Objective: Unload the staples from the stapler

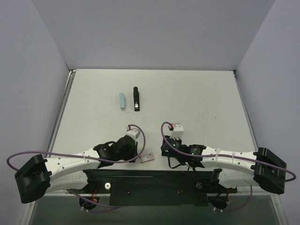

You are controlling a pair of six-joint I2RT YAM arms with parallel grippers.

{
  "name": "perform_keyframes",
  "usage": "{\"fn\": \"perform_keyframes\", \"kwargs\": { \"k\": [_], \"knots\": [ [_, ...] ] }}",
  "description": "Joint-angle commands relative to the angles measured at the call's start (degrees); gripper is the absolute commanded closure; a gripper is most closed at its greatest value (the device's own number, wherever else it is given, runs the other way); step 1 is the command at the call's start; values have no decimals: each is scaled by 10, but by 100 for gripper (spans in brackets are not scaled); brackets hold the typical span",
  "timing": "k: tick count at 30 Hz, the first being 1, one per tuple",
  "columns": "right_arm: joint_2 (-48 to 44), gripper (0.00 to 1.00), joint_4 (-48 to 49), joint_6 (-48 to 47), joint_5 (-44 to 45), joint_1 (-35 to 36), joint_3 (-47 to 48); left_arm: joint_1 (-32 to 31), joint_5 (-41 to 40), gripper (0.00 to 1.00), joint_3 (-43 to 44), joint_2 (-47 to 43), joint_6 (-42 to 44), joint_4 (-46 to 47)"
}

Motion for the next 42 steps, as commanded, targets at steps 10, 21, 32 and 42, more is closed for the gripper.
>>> {"fn": "perform_keyframes", "kwargs": {
  "k": [10,21,32,42],
  "knots": [
    [-145,24,-142,-68,125,-12,-3,-3,-104,42,66,-122,16,-90],
    [-233,1,-262,-78,163,-13,57,-3,-170,15,118,-172,49,-124],
    [-241,0,-349,-78,199,-14,123,-2,-207,13,146,-213,80,-120],
    [-255,0,-364,-91,244,-14,144,-2,-230,13,164,-206,110,-113]
  ]
}}
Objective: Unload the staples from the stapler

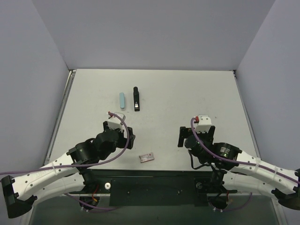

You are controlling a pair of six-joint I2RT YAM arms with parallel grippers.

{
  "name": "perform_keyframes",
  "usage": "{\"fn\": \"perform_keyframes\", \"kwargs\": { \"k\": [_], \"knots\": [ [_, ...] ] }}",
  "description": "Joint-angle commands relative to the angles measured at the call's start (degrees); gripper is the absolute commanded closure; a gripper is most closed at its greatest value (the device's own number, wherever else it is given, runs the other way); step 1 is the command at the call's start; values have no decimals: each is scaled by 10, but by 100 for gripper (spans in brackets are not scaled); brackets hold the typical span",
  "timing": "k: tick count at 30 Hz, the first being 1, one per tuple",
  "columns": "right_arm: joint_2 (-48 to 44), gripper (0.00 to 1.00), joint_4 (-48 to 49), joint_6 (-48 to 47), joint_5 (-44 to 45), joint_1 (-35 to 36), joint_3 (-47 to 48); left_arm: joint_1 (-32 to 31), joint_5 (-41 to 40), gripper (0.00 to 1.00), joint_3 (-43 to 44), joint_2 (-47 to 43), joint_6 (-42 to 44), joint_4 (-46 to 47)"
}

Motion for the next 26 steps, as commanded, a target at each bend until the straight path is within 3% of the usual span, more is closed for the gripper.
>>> {"fn": "perform_keyframes", "kwargs": {
  "k": [1,26],
  "knots": [
    [-12,0,-29,-18,50,-3,32,-2,-25,13,37,-5,19,16],
    [-37,0,-50,-92,84,-9,88,-2,-58,11,107,17,47,11]
  ]
}}
